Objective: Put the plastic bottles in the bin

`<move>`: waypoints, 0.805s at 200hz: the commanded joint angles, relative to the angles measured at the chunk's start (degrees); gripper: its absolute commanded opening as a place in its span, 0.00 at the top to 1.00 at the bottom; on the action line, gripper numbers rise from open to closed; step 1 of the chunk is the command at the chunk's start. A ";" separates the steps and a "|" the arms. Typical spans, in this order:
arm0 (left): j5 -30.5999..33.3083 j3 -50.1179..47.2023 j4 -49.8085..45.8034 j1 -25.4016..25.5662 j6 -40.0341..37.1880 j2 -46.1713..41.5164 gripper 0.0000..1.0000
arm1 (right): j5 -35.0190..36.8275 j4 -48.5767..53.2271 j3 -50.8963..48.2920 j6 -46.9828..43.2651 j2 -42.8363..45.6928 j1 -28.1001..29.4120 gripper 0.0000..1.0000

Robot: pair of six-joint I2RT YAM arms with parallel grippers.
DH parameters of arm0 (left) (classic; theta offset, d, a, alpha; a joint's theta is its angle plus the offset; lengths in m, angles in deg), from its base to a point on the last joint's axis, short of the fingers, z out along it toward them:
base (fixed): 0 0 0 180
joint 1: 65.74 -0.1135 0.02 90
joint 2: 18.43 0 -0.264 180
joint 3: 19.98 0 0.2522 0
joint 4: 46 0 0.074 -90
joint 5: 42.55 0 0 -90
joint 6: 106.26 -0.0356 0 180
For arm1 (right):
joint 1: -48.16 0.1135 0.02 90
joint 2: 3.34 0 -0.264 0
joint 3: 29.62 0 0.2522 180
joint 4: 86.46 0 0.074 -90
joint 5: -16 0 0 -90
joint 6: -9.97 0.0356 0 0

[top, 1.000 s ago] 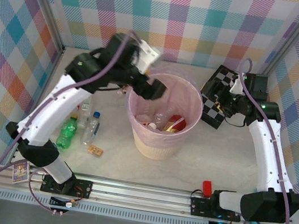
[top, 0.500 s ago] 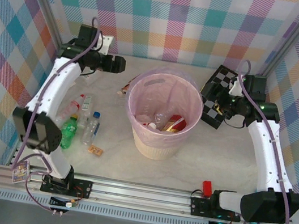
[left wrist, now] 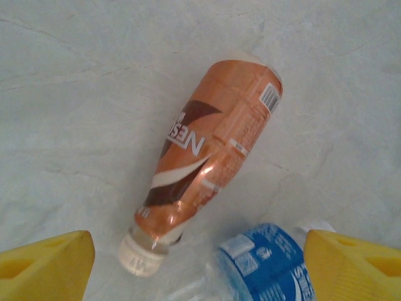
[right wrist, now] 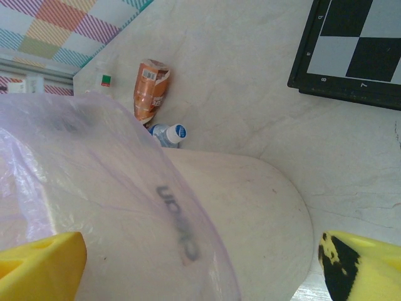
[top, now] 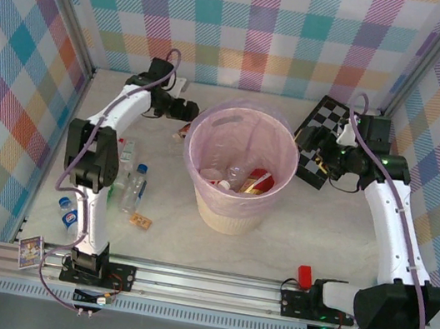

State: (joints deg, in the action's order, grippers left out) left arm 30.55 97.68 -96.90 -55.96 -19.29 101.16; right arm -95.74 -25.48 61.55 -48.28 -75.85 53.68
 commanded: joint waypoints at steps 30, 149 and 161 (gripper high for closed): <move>-3.12 4.27 1.11 1.63 -2.95 6.58 0.13 | -8.72 -4.81 -1.19 1.79 2.29 -0.33 0.05; -0.25 6.90 0.45 2.52 -3.21 13.78 0.18 | -15.30 -4.94 -4.36 1.08 0.09 0.30 0.06; 0.18 7.41 0.19 2.52 -3.15 14.40 0.22 | -15.57 -4.94 -4.16 0.98 -0.15 0.37 0.06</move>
State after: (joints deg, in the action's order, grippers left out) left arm 29.63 102.73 -96.64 -53.78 -21.76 113.92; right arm -109.25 -29.78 57.50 -47.25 -75.46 53.74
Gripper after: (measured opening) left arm 0.805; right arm 0.942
